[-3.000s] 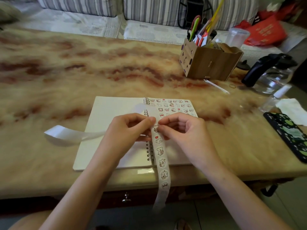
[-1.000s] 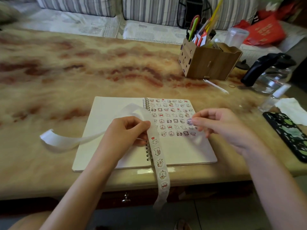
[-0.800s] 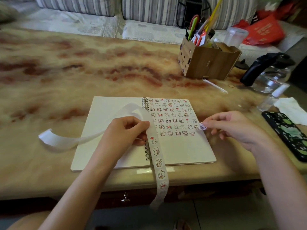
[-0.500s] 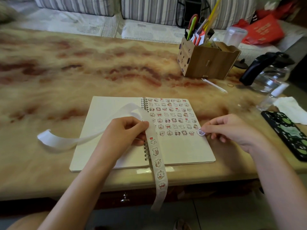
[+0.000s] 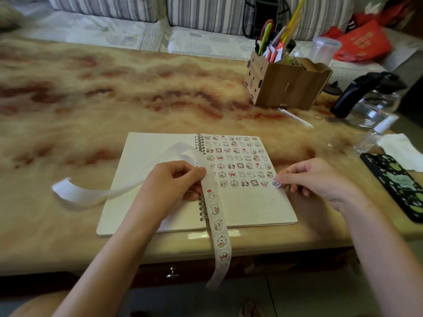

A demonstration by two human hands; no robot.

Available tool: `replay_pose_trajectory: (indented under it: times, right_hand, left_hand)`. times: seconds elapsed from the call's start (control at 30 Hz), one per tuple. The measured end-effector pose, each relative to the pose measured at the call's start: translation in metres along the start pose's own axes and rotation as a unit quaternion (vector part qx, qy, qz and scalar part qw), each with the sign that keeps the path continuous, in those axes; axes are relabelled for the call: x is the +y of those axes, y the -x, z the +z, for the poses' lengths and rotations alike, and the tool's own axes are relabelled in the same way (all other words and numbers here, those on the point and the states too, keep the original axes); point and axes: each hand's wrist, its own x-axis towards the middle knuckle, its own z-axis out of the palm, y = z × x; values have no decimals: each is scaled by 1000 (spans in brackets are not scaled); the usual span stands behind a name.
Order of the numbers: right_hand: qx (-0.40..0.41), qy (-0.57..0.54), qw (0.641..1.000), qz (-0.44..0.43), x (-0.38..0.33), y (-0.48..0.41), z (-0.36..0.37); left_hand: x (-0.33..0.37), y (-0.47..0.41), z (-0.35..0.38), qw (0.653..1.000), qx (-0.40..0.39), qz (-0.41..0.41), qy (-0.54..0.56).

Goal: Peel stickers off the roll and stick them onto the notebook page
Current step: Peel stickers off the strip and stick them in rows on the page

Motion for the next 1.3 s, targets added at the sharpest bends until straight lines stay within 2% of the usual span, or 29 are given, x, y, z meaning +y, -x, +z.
replay_pose_trajectory:
  times: [1.0,1.3]
  right_hand:
    - [33,27,999,-10,0,-2,7]
    - [39,75,996,16,5,-7,1]
  left_hand:
    - [-1,-1,0,1000,-1,3,-8]
    - [0,0,0,1000,0,2,-8]
